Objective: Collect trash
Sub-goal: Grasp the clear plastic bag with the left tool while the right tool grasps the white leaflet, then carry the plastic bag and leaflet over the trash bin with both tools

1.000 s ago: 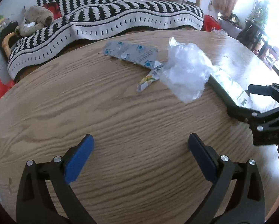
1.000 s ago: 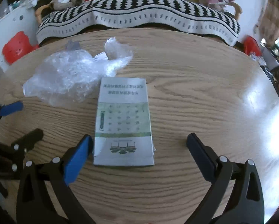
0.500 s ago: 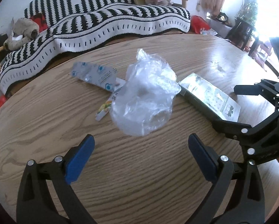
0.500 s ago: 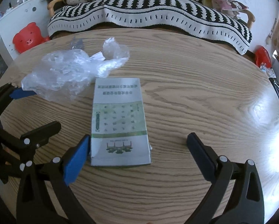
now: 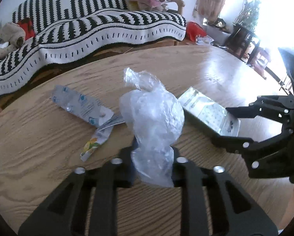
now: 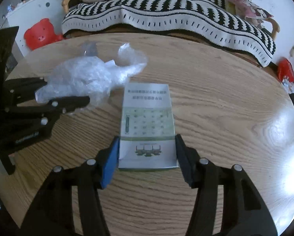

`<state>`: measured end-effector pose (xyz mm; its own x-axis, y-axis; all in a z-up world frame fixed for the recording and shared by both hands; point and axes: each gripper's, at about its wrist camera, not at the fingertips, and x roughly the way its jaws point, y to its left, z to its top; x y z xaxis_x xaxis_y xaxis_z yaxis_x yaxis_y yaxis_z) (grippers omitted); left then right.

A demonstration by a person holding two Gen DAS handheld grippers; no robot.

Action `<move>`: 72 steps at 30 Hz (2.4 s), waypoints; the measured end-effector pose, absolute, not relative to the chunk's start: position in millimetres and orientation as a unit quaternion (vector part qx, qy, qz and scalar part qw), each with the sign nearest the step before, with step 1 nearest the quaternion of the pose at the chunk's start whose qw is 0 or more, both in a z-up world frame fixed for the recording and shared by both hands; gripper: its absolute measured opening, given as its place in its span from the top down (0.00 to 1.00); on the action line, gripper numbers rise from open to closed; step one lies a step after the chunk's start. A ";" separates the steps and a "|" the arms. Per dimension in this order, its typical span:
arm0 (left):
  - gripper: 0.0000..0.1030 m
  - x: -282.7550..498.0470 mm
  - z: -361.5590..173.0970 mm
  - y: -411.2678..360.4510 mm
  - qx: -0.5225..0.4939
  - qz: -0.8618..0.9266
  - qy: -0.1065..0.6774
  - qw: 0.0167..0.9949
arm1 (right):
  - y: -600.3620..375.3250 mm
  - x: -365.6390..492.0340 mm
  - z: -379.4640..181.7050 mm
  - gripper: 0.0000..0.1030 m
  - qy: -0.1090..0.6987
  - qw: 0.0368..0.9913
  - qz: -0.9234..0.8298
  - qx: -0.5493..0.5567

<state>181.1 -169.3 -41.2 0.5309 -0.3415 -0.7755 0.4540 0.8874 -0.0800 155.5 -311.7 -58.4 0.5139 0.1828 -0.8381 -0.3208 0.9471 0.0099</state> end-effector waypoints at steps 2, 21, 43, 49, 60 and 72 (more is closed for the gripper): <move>0.91 177.8 -36.1 -170.4 0.069 -0.232 0.419 0.875 | -313.0 153.1 -57.8 0.47 0.466 0.871 0.141 -0.067; 0.93 145.5 -21.0 -154.3 0.090 -0.211 0.418 0.879 | -355.5 113.7 -42.2 0.47 0.445 0.893 0.066 -0.008; 0.94 70.4 34.6 -165.7 0.073 -0.258 0.364 0.892 | -389.4 25.8 25.2 0.47 0.386 0.921 0.043 0.039; 0.94 -11.8 66.0 -213.5 0.092 -0.316 0.352 0.876 | -429.1 -61.5 56.9 0.47 0.358 0.931 0.026 0.066; 0.94 -160.6 54.0 -305.6 0.175 -0.425 0.398 0.794 | -490.2 -231.9 42.2 0.47 0.358 0.927 0.001 0.114; 0.94 -165.2 -92.2 -364.2 0.169 -0.394 0.544 0.721 | -514.7 -265.2 -150.4 0.47 0.504 0.819 0.009 0.275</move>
<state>-165.1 -364.2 -92.2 0.0978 -0.3847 -0.9178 0.7532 0.6314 -0.1844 -265.2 -514.7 -150.4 0.4911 0.2911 -0.8210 0.2631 0.8489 0.4584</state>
